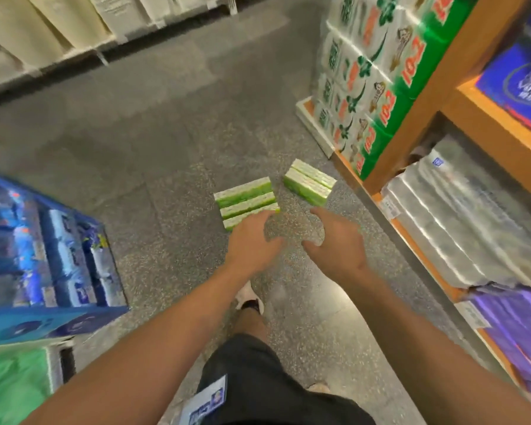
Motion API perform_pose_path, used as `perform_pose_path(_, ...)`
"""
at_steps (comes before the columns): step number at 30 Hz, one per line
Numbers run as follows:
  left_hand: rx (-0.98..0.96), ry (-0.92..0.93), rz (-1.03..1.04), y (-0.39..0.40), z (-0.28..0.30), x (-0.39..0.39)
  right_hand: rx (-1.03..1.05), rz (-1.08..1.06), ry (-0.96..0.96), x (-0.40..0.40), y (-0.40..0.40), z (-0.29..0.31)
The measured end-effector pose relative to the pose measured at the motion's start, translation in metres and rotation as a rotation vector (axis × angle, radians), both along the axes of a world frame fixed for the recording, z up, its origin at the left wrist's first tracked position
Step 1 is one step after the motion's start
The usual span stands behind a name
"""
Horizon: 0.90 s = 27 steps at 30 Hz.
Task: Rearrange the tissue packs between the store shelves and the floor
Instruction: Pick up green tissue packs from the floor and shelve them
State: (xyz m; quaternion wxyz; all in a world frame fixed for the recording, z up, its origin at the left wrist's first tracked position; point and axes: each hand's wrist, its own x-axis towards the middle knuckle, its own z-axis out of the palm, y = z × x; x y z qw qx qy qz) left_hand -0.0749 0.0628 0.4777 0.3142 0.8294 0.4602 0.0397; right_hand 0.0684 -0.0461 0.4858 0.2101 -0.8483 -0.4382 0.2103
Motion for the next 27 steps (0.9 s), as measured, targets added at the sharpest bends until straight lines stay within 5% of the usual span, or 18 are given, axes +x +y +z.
perform_pose_path(11, -0.14, 0.153, 0.13, 0.288, -0.151, 0.023, -0.186, 0.137, 0.072, 0.036, 0.321, -0.147)
perform_pose_path(21, -0.242, 0.397, 0.037, 0.458, -0.458, 0.065, -0.403, 0.283, -0.038, 0.084, 0.511, -0.454)
perform_pose_path(27, -0.099, 0.535, -0.046, 0.515, -0.622, 0.084, -0.477, 0.467, -0.183, 0.092, 0.567, -0.634)
